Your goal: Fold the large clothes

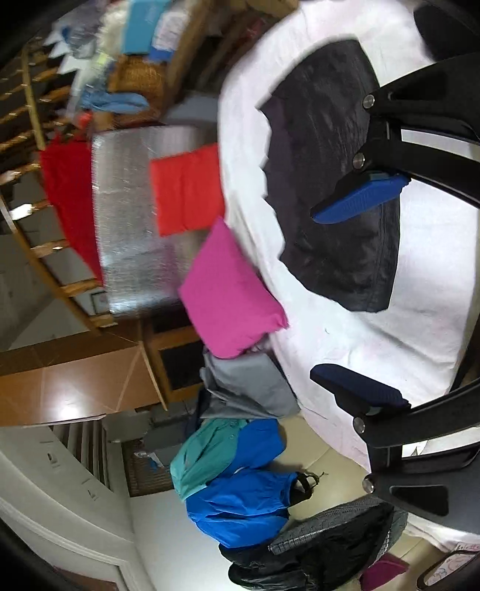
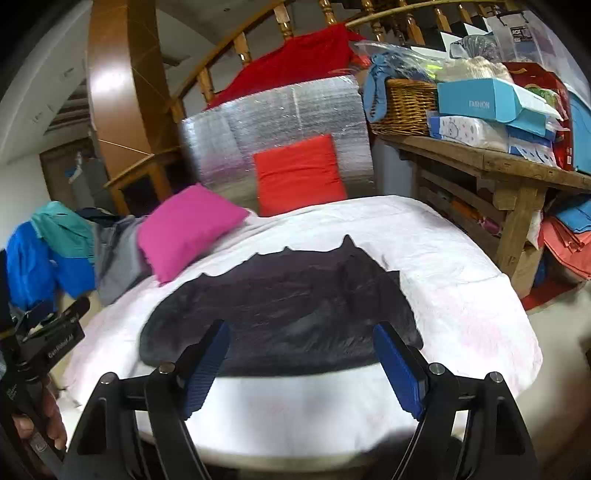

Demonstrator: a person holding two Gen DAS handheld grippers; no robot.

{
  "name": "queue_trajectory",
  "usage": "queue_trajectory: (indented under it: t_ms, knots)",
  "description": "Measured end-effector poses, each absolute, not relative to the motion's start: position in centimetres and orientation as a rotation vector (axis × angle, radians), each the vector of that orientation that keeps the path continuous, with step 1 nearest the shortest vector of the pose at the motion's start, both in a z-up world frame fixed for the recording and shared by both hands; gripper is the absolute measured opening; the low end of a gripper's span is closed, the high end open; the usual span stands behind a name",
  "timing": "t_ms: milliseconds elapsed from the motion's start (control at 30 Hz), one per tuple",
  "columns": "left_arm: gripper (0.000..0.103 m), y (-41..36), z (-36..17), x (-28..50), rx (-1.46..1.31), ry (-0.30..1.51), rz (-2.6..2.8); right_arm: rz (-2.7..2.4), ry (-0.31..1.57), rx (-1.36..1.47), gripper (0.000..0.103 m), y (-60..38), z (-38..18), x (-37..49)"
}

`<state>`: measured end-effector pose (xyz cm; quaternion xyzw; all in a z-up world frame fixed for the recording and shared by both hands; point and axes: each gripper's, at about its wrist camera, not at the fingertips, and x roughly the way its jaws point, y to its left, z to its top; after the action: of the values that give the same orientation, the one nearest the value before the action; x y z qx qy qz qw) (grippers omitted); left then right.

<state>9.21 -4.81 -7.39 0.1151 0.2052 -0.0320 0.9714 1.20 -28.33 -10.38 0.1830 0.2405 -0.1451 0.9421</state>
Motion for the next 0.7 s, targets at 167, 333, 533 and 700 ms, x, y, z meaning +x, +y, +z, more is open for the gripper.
queue_trajectory:
  t_ms: [167,333,533,700]
  knots:
    - [0.091,-3.3,-3.5,4.3,0.205,0.338,-0.035,-0.314,0.461,0.315,0.083,-25.6,-8.0,-1.4]
    - [0.091,-2.4,-1.4,2.1,0.170,0.313,-0.050,-0.301,0.439,0.309,0.083,-23.7,-6.4,-2.4]
    - [0.091,-2.1,-0.5,0.8,0.165,0.291,-0.052,-0.275,0.441,0.319,0.083,-22.3,-6.3,-2.3]
    - [0.091,-2.2,-0.6,0.8,0.162,0.300,-0.055,-0.283,0.439,0.318,0.083,-21.8,-6.3,-2.3]
